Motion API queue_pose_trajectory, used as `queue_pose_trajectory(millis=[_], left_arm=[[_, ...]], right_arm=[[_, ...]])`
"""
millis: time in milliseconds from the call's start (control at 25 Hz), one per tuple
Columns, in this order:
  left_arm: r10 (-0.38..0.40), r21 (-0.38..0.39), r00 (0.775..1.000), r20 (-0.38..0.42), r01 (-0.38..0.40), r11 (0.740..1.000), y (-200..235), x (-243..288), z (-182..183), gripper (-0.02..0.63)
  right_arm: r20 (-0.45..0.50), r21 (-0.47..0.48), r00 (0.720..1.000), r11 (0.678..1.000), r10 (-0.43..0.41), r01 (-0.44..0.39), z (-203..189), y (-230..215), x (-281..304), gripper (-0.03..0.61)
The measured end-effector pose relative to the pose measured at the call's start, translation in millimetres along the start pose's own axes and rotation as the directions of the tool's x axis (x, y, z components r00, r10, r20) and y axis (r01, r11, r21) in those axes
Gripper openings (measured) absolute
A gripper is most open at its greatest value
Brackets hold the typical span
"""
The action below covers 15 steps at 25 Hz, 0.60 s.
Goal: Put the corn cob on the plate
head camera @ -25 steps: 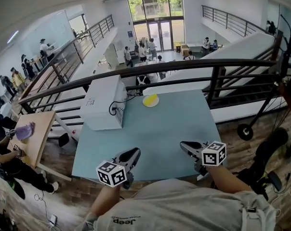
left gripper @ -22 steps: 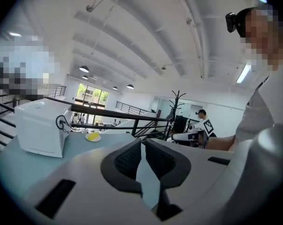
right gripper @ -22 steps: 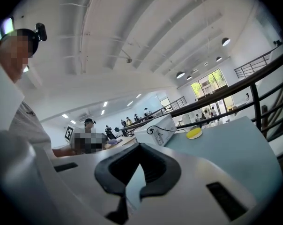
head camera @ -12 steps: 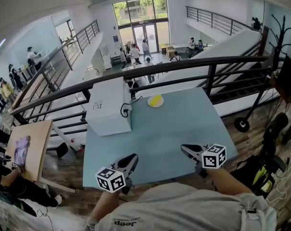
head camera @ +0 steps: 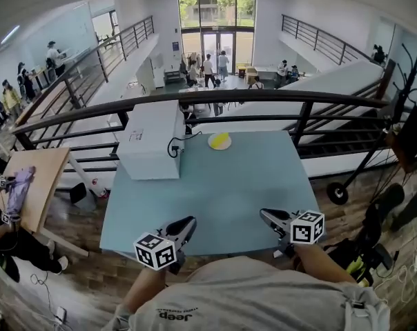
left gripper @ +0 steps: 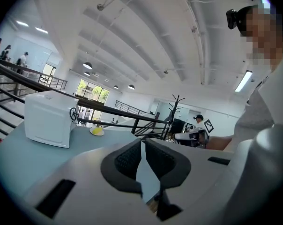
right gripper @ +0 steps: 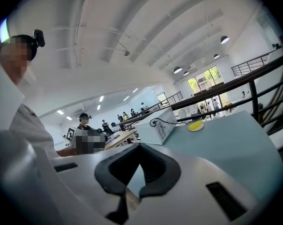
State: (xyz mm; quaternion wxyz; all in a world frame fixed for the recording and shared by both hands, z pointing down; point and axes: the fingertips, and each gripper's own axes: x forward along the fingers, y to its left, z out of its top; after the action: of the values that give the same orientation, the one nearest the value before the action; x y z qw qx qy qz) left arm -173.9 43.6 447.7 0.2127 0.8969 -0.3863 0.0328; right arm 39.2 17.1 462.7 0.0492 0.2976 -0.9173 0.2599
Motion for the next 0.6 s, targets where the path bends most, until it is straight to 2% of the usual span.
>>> queue_pose_trajectory(millis=[200,600], left_arm=[[0.049,-0.032,0.999,0.016,-0.049,0.998,-5,7,-6,0.046],[0.064,-0.004,0.998,0.012,-0.064,0.998,2,13,5,0.046]], right_arm=[[-0.019,-0.045,1.000,0.999,0.018,-0.019,8,-16,-7,0.015],[-0.025,-0.069,0.998,0.996,0.049,-0.051,11,-17,5,0.015]])
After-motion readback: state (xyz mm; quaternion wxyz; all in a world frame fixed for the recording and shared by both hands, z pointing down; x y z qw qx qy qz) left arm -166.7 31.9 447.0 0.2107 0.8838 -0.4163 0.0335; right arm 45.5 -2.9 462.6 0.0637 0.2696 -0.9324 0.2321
